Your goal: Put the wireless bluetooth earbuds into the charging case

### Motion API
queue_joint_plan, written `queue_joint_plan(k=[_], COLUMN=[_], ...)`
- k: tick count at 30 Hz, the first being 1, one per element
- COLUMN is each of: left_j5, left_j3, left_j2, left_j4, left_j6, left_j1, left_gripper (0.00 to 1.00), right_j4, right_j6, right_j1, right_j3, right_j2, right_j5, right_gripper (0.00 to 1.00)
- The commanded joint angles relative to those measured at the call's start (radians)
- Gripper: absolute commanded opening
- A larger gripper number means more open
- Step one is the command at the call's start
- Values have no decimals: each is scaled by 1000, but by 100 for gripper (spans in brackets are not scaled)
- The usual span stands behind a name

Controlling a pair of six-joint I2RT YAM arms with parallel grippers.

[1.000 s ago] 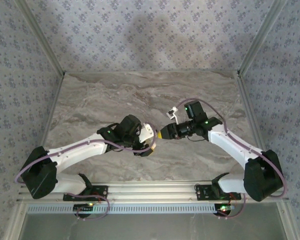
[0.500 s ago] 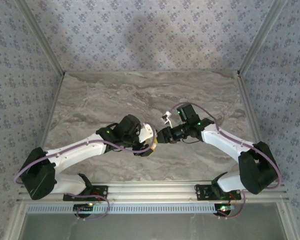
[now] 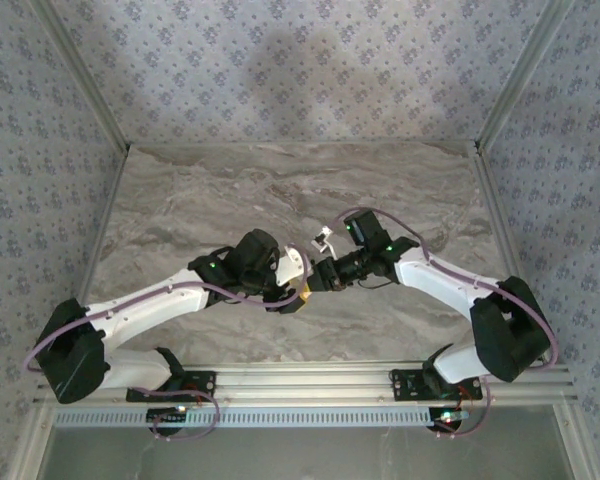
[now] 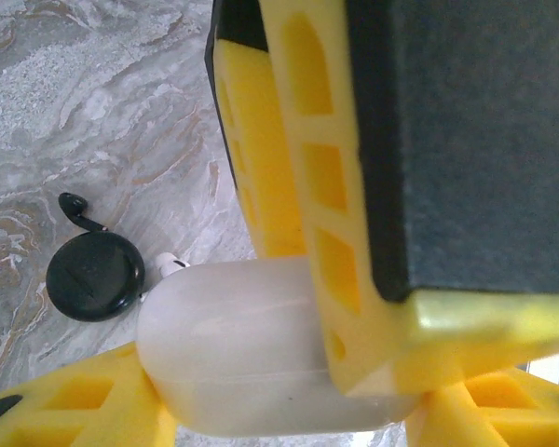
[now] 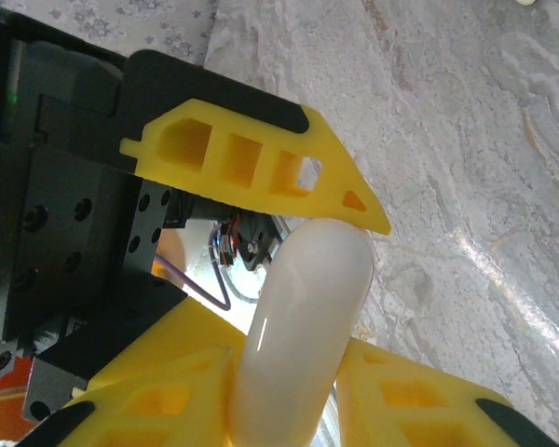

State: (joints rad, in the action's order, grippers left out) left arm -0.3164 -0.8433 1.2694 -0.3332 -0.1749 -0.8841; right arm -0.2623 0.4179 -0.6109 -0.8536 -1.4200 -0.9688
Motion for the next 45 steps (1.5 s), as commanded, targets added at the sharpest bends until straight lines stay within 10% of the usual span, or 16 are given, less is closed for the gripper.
queue_joint_plan(k=[1,12,33,45], left_j5=[-14,24,-154,-238], left_j3=[-28,72,16,-92], left_j2=[-33,-137,-137,-68], left_j4=[43,239,135,-33], left_j6=[9,42,-224,-422], left_j1=[-6,2,33,11], left_gripper=[47,78,66,62], right_j4=[-46,-199,-388,-416], right_j6=[-49,-366,-1203,-1284], right_j1=[-13,86,141,37], right_j3=[-30,-17,-10,-52], right_j2=[-8,149,347,321], right_j5=[-13,72,158,212], right_gripper=[27,22,22,19])
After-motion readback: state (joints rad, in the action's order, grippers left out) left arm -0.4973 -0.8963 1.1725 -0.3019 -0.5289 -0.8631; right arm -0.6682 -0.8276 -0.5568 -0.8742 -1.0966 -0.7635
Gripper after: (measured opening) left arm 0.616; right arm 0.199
